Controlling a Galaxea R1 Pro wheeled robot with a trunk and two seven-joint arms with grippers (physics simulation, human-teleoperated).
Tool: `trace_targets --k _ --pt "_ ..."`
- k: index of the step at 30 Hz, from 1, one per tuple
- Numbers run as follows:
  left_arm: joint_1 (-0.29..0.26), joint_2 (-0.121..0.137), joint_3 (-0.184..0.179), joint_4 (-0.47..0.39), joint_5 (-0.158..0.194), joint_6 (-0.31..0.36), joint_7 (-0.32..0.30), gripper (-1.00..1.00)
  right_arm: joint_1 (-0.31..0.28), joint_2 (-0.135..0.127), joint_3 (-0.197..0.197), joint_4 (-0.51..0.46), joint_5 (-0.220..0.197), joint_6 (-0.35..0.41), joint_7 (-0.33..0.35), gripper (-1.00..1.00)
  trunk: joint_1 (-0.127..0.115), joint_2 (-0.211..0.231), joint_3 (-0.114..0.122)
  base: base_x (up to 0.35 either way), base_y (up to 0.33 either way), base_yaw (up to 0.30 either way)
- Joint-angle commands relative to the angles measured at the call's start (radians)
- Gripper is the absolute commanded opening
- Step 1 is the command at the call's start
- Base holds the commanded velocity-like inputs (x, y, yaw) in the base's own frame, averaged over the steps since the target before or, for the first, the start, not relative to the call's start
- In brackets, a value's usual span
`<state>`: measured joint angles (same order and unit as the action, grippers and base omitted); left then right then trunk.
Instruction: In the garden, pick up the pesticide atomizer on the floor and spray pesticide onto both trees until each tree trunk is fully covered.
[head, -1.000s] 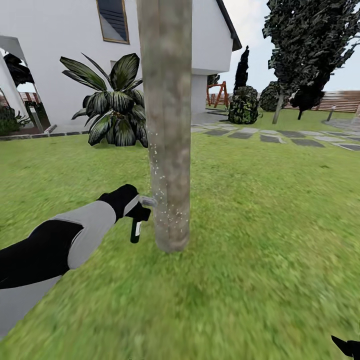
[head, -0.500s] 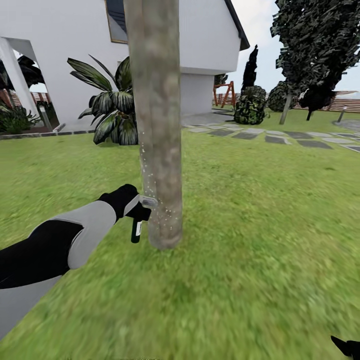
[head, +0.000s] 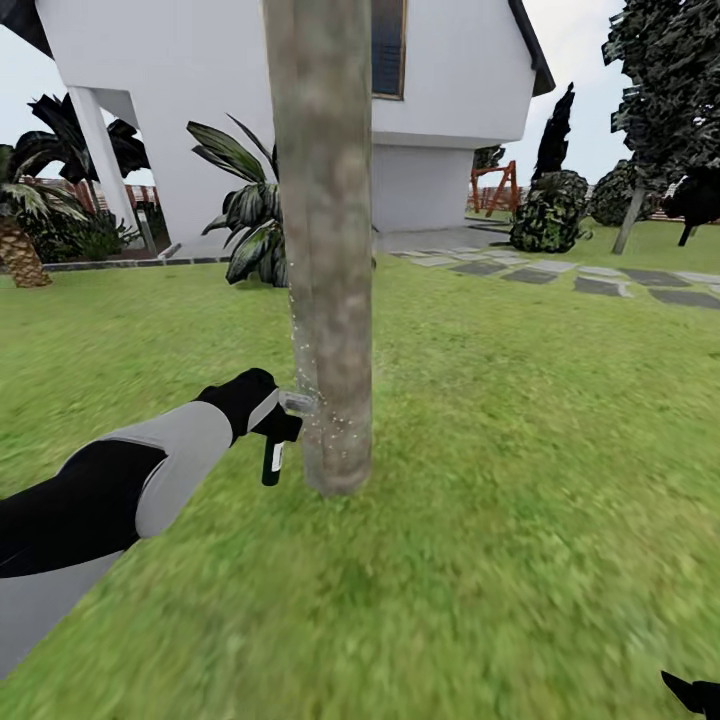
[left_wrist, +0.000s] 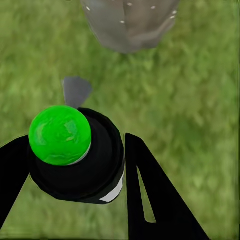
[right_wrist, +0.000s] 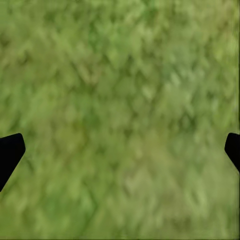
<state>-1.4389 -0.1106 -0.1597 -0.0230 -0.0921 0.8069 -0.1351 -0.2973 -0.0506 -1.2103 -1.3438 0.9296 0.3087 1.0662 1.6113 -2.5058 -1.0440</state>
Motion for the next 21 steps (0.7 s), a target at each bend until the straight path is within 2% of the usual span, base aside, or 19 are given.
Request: trace_targets --k 1,11,16,21 --pt "0.000 0.000 0.000 0.000 0.000 0.000 0.000 -1.00 0.001 0.000 0.000 0.000 0.000 0.000 0.000 1.00 0.000 0.000 0.000 0.000 -0.324 0.054" --pt "0.000 0.000 0.000 -0.001 0.000 0.000 0.000 -1.00 0.000 -0.002 0.000 0.000 0.000 0.001 0.001 1.00 0.000 0.000 0.000 0.000 -0.324 0.014" --pt "0.000 0.000 0.000 -0.001 0.000 0.000 0.000 -1.00 0.000 -0.001 0.000 0.000 0.000 0.000 0.000 1.00 0.000 0.000 0.000 0.015 -0.321 0.217" --pt "-0.001 0.000 0.002 0.000 0.002 0.000 0.002 -1.00 0.000 -0.001 0.000 0.000 0.000 0.001 0.000 1.00 0.000 0.000 0.000 0.188 -0.232 0.255"
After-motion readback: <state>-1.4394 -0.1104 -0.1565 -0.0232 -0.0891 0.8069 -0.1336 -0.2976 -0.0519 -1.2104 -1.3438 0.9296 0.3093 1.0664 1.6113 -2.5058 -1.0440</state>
